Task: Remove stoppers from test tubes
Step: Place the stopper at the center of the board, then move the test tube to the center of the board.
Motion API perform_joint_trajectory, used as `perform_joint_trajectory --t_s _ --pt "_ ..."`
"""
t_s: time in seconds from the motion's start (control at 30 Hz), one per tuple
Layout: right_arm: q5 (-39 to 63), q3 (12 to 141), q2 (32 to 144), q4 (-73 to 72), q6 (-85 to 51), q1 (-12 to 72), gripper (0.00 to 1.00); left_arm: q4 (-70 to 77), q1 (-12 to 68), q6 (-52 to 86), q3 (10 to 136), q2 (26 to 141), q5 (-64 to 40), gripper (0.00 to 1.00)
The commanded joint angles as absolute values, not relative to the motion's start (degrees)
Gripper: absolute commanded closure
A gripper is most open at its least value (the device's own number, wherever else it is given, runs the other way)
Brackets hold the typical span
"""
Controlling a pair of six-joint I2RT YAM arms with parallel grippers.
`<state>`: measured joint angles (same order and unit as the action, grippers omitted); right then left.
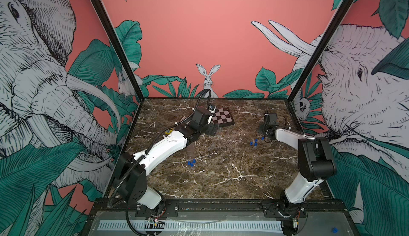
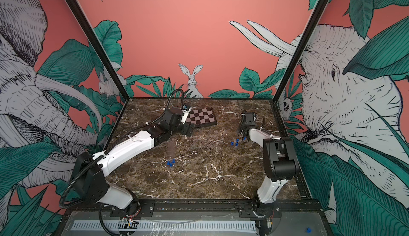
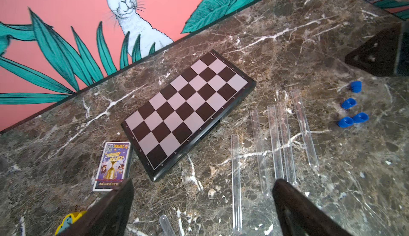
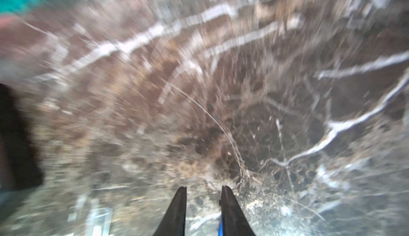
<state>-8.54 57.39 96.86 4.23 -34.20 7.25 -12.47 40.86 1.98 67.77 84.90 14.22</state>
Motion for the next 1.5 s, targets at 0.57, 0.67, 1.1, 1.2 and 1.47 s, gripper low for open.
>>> perform_joint_trajectory --t_s 0.57,0.67,1.1,1.2,1.47 --pt "-4.1 55.3 73.5 12.0 -29.8 7.5 0.69 -53.9 39.0 21.9 76.9 86.2 37.2 0.28" --pt "-2.2 54.4 72.5 12.1 -29.8 7.5 0.68 -57.7 39.0 25.9 73.9 85.5 32.7 0.29" --pt "8.0 52.5 72.6 12.0 -28.2 9.4 0.68 -55.6 39.0 33.8 63.0 81.3 18.6 0.31" --pt "8.4 52.4 72.3 12.7 -27.0 10.4 0.67 -56.2 39.0 32.3 64.6 82.3 19.2 0.36" --pt "8.4 51.1 71.1 12.8 -25.9 10.8 0.67 -62.4 39.1 1.6 79.9 90.2 12.3 0.54"
